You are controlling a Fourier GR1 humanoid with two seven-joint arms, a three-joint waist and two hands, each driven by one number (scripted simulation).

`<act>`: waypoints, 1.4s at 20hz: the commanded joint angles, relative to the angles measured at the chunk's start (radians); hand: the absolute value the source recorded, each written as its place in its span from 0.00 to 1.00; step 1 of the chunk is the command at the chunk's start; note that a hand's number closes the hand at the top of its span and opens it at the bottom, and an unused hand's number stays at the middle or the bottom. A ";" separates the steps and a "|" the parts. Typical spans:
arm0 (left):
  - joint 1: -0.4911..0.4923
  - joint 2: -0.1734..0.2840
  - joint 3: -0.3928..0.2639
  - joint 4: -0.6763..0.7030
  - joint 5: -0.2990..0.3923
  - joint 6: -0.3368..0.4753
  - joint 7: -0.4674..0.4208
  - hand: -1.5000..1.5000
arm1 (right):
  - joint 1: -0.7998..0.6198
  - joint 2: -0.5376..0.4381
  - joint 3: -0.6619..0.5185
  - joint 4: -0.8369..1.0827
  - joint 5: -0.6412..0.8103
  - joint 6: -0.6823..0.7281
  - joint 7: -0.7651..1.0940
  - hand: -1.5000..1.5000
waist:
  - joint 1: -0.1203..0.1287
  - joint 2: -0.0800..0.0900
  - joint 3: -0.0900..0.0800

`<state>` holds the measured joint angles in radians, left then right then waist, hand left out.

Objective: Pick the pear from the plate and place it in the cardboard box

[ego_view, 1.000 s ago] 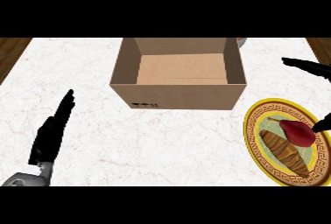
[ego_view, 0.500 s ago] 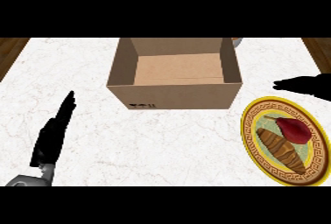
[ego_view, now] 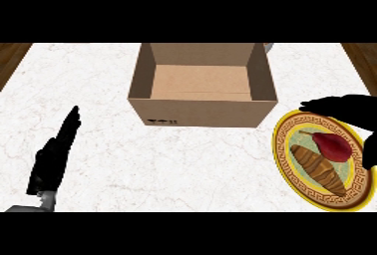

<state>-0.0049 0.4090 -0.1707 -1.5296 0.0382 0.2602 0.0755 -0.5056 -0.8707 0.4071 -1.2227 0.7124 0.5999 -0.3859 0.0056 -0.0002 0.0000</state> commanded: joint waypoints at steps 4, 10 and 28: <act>0.035 -0.054 0.016 -0.016 -0.039 -0.006 0.007 0.50 | 0.044 0.055 -0.047 0.027 0.135 -0.036 0.023 0.00 | -0.001 0.000 0.000; 0.007 -0.073 0.042 -0.033 -0.081 -0.030 0.041 0.50 | 0.068 0.083 -0.081 0.107 0.231 -0.073 -0.075 0.00 | 0.000 0.001 0.000; 0.073 -0.126 0.118 -0.098 -0.139 -0.115 0.035 0.50 | 0.150 0.207 -0.207 0.005 0.370 -0.021 -0.066 0.00 | -0.003 -0.001 0.000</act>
<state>0.0224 0.2913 -0.0613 -1.5624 -0.0927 0.1585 0.0951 -0.4056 -0.6899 0.2148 -1.1516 1.0572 0.5657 -0.4749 0.0035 -0.0004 -0.0002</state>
